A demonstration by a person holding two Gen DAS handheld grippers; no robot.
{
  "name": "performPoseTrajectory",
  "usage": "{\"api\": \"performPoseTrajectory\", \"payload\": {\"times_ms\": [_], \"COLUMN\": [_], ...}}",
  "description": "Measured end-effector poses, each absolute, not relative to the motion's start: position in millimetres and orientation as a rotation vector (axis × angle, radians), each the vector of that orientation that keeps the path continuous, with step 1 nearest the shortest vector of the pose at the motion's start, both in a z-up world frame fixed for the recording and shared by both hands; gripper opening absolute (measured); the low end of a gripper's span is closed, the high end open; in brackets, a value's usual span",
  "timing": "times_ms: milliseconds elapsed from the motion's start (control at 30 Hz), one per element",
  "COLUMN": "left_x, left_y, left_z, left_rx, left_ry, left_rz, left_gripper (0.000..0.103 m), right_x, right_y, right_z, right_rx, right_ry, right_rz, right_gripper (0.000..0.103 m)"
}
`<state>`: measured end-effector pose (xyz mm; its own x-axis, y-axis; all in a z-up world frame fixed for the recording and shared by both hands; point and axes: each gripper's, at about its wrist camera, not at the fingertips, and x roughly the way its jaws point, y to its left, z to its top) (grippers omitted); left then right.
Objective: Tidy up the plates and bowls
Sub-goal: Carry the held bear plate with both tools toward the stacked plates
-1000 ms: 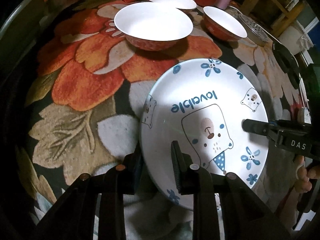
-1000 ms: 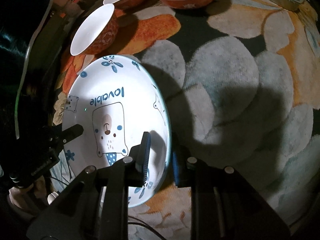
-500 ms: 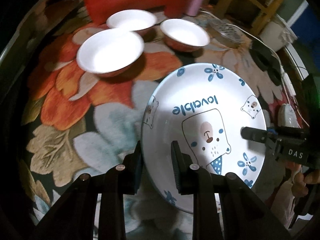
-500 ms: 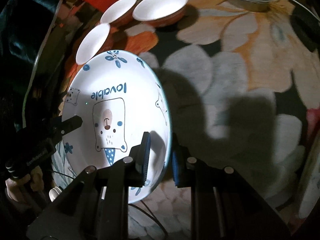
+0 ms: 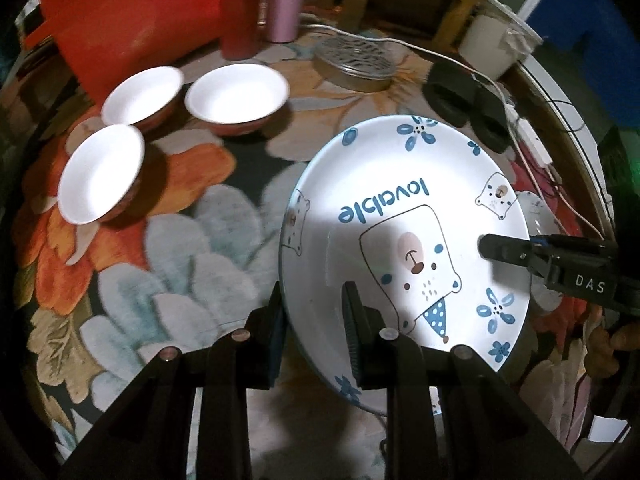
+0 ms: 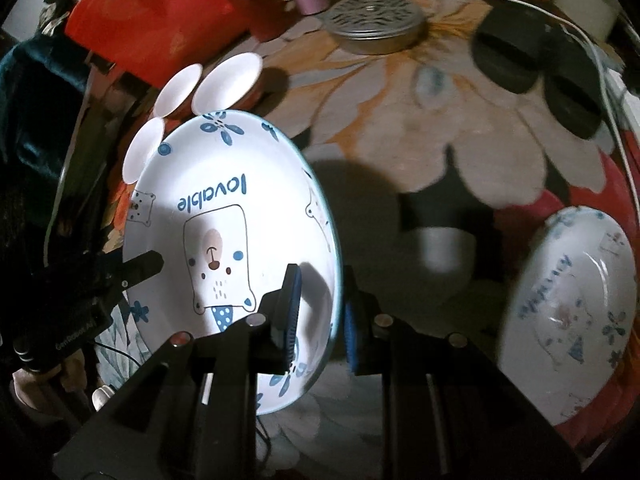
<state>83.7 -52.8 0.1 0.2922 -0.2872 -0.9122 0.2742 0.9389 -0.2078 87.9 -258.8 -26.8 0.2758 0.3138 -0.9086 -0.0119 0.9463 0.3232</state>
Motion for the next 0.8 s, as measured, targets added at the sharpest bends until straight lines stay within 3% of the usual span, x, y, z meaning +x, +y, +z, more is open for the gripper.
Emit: {"api": "performPoseTrajectory", "payload": {"times_ms": [800], "left_x": [78], "left_y": [-220], "left_z": [3], "left_rx": [0.058], "left_ry": [1.210], "left_rz": [-0.597], "left_gripper": [0.026], "right_x": [28], "right_y": [-415], "right_z": [-22], "right_rx": [0.469], "right_ry": [1.279], "right_rz": [-0.028], "right_gripper": [0.020]}}
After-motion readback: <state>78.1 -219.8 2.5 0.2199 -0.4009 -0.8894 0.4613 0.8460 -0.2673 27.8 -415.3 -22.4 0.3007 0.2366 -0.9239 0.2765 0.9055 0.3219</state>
